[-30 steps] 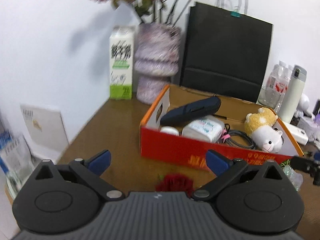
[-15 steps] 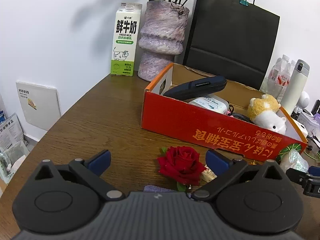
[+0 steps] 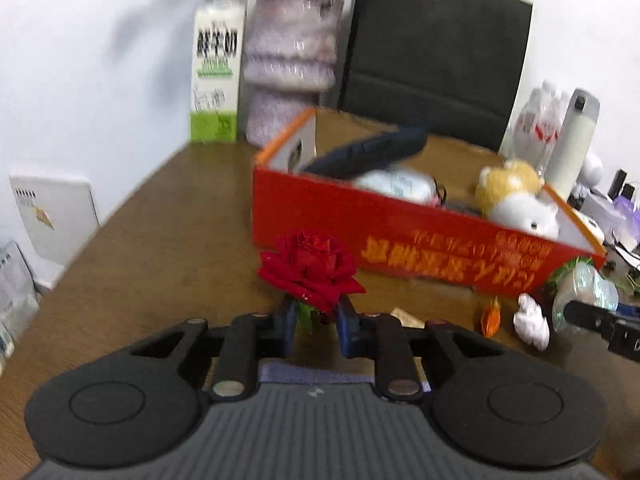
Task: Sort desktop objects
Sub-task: 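Grasp the red rose with the left tool while the right tool grasps the iridescent bag, then drop the rose and iridescent bag into the cardboard box with both tools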
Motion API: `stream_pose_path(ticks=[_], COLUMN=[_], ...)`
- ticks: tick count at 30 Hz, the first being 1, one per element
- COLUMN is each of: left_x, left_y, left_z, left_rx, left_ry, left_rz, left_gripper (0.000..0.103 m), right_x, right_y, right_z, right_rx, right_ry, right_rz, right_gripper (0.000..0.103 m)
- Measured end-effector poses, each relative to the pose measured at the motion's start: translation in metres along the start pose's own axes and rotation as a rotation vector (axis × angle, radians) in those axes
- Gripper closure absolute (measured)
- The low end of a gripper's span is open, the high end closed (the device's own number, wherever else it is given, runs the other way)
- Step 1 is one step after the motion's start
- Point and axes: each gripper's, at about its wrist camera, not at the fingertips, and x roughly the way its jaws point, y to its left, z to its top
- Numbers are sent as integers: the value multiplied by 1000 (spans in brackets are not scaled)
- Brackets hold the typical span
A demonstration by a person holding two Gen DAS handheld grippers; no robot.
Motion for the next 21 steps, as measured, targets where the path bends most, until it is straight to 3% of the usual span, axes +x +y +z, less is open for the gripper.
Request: stream_pose_path(ticks=[12, 16, 21], left_x=[-25, -51, -80], left_y=[-22, -30, -45], left_z=[1, 12, 52], left_rx=[75, 88, 106], left_ry=[-91, -170, -317], left_rz=[-26, -49, -64], left_gripper=[82, 82, 82], right_x=[-12, -34, -57], right_y=[8, 17, 29], right_z=[2, 11, 44], right_rx=[-37, -60, -83], right_ry=[-33, -102, -215], right_rz=[22, 63, 113], right_gripper=[64, 64, 63])
